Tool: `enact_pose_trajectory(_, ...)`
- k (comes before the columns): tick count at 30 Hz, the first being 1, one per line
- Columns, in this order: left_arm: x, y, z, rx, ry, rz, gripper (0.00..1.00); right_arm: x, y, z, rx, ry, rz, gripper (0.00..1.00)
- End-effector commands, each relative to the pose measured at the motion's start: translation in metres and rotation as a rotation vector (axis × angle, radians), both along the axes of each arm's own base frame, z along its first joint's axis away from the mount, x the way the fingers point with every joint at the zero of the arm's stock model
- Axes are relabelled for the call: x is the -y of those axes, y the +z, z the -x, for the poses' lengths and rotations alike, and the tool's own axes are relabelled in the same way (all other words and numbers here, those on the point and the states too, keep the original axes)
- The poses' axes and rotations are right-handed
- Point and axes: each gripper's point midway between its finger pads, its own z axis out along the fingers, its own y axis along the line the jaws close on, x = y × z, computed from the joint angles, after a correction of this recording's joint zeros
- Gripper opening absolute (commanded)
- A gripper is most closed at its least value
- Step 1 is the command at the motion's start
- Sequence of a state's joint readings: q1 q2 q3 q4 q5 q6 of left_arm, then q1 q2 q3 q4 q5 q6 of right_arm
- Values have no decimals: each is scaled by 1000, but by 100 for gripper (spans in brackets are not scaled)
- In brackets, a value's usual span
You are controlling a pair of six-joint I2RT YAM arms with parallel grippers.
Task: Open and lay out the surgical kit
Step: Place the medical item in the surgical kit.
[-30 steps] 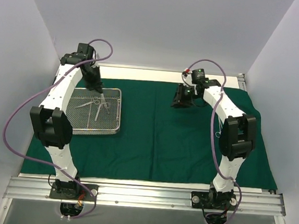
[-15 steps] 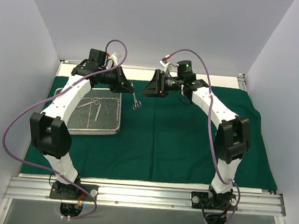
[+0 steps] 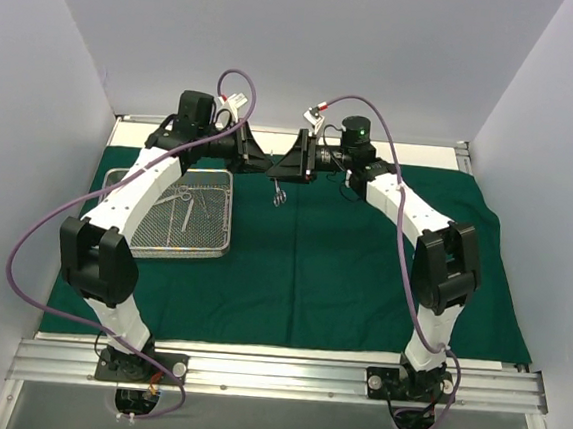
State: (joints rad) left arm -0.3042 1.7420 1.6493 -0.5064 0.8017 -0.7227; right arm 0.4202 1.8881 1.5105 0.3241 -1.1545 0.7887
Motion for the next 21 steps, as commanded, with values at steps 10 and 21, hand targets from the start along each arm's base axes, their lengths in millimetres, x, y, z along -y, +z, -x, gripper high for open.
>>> enact_pose_trajectory(10,0,41,2,117,-34,81,2,5,54,33,26,92,-234,34)
enact_pose_trajectory(21,-11,25,-8,86,11,27,82,19,0,2,68,-36,122,0)
